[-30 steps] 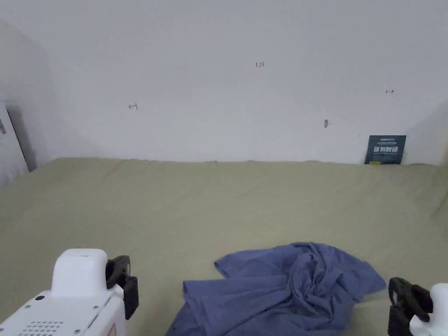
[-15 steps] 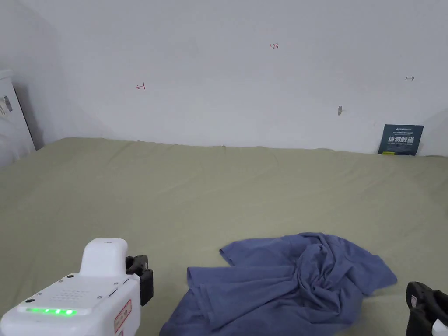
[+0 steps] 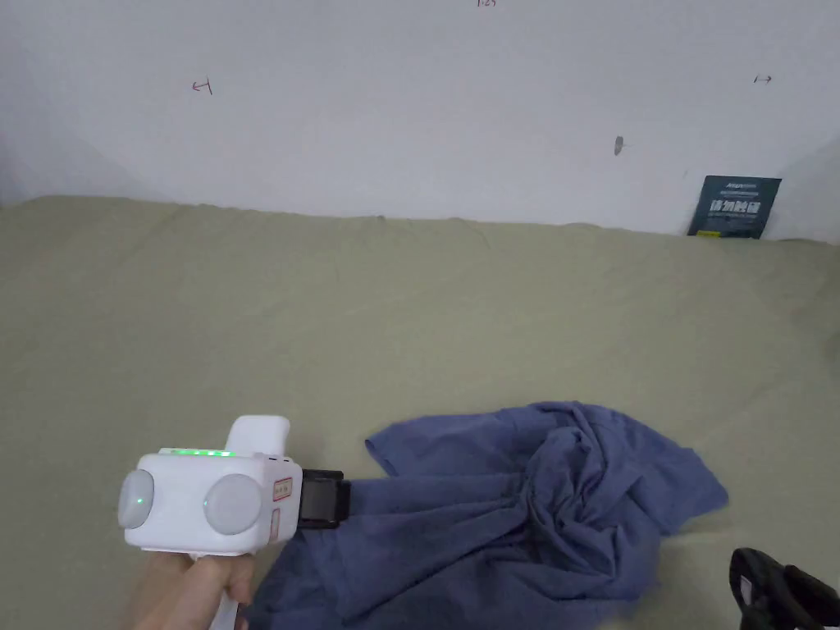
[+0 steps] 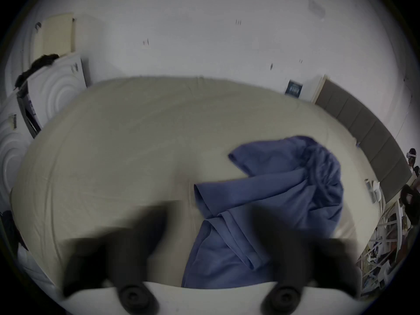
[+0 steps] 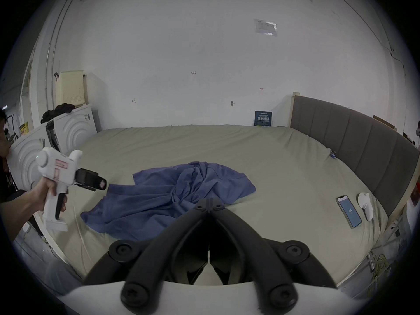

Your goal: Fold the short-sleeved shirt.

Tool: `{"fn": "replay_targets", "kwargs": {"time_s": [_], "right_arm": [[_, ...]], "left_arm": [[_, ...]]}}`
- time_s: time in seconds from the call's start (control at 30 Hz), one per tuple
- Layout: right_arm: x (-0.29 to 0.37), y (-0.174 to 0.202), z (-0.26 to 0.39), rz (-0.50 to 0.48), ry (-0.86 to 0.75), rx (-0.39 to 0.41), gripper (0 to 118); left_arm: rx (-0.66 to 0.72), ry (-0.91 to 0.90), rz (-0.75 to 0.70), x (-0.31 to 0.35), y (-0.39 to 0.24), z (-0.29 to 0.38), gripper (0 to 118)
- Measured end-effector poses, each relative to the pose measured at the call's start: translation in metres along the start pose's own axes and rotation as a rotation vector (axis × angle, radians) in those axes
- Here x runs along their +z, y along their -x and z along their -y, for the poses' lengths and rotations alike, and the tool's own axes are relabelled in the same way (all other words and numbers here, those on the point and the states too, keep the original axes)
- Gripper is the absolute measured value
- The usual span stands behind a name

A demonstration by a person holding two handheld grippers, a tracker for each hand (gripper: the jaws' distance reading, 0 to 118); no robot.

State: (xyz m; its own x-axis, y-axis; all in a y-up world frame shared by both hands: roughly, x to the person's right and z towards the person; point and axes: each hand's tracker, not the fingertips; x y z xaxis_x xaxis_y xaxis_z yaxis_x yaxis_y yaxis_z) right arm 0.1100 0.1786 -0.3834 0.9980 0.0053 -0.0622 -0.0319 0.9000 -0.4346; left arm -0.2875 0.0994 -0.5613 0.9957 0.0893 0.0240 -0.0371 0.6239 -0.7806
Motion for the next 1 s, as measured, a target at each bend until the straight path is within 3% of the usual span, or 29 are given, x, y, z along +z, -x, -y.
{"fn": "replay_targets", "kwargs": {"time_s": [0.27,0.33,0.37,0.43,0.47,0.67,1.0], "right_arm": [[-0.021,-0.014,0.011,-0.001,0.076,0.016,0],[-0.023,-0.02,0.013,-0.003,0.094,0.002,0],[-0.023,-0.022,0.014,0.0,0.098,0.002,0],[-0.025,-0.026,0.016,0.003,0.113,0.001,0],[-0.025,-0.028,0.017,0.003,0.115,0.0,0],[-0.02,-0.036,0.019,0.011,0.117,-0.007,0],[-0.025,-0.048,0.017,0.027,0.118,-0.033,0]], "left_arm": [[-0.001,0.148,-0.097,-0.075,-0.01,0.003,109],[0.015,0.099,-0.1,-0.063,-0.01,0.006,71],[0.024,0.077,-0.088,-0.057,-0.01,0.005,35],[0.011,0.038,-0.035,-0.048,-0.009,0.001,2],[0.003,0.021,-0.089,-0.043,-0.007,0.0,0],[0.082,0.017,-0.005,-0.034,0.002,0.006,0],[0.049,0.011,-0.001,-0.015,-0.007,0.002,0]]}}
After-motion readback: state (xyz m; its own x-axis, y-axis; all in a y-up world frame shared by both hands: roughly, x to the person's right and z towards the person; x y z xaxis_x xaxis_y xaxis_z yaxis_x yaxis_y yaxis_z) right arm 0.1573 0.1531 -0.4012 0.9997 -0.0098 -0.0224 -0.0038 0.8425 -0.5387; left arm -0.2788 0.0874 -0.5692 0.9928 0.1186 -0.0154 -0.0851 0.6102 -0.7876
